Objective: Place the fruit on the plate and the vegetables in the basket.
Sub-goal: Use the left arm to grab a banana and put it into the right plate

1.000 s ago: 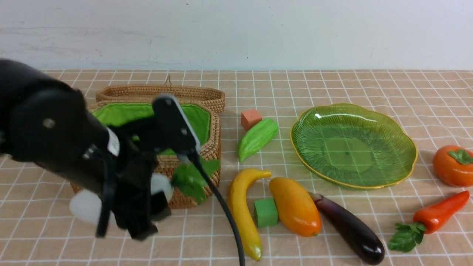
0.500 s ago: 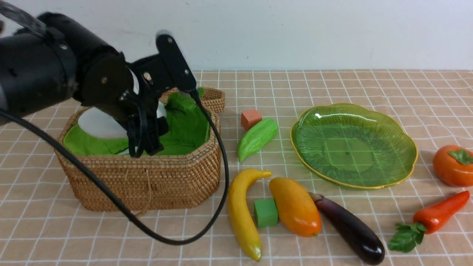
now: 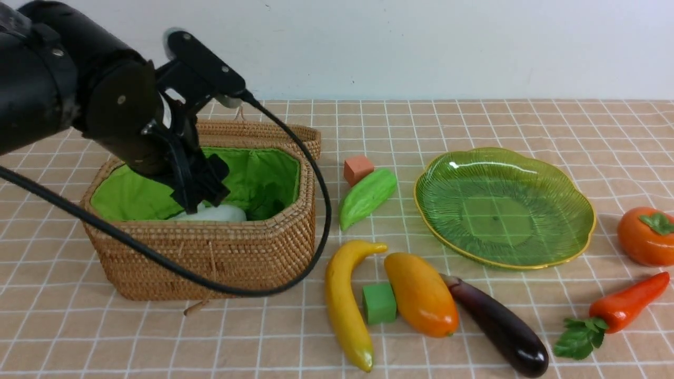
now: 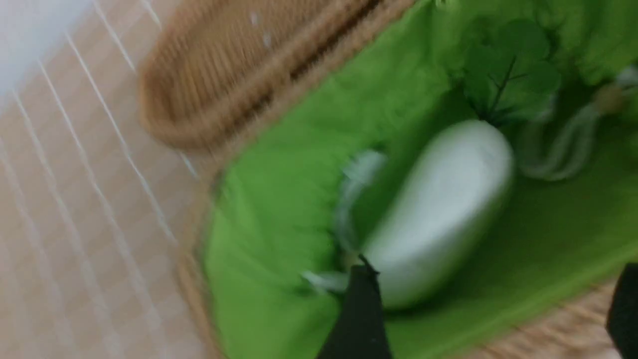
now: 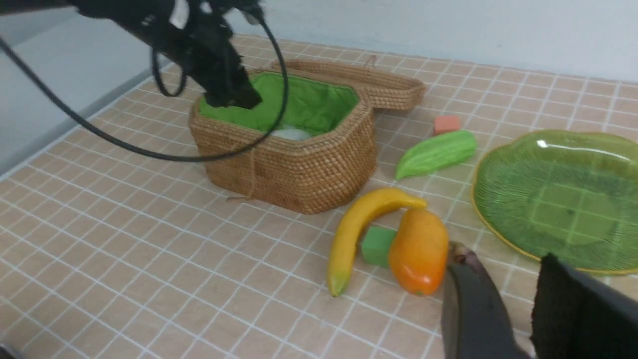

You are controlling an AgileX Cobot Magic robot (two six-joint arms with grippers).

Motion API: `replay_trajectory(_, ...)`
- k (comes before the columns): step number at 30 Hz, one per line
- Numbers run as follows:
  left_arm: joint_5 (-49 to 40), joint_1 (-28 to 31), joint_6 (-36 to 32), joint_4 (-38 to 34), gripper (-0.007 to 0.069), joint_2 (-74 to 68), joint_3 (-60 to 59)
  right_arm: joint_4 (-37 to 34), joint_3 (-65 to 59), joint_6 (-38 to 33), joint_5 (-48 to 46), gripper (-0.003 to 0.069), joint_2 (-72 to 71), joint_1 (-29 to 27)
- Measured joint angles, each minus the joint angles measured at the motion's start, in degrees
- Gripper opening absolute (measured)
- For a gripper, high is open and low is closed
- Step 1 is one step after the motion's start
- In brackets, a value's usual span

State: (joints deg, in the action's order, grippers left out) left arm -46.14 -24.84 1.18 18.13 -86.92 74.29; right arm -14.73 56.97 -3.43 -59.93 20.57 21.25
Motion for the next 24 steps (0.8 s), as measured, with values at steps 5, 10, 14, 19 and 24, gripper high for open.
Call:
replay_trajectory(5,-9.3,-10.7,10.6,-12.3,0.0148,3.3,0.5,4.8,2.7,2.6,-6.9,0.0218,-0.1,0.0)
replay_trajectory(10,-12.2,-22.7,13.7,-19.8,-0.0012,-2.1,0.6,5.2,2.7,2.8,-11.9,0.0224,-0.1,0.0)
replay_trajectory(14,-12.0,-25.8,15.7,-19.9,0.0058,-9.5,2.6,5.2,2.7,2.9,-12.7,0.0224,-0.1,0.0)
replay_trajectory(19,-9.6,-25.8,23.8,-13.4,0.0311,-19.3,6.5,5.2,2.7,2.9,-12.7,0.0227,-0.1,0.0)
replay_trajectory(24,-5.9,-25.8,39.4,-4.6,0.0508,-24.6,8.4,5.0,2.7,2.9,-12.7,0.0232,-0.1,0.0)
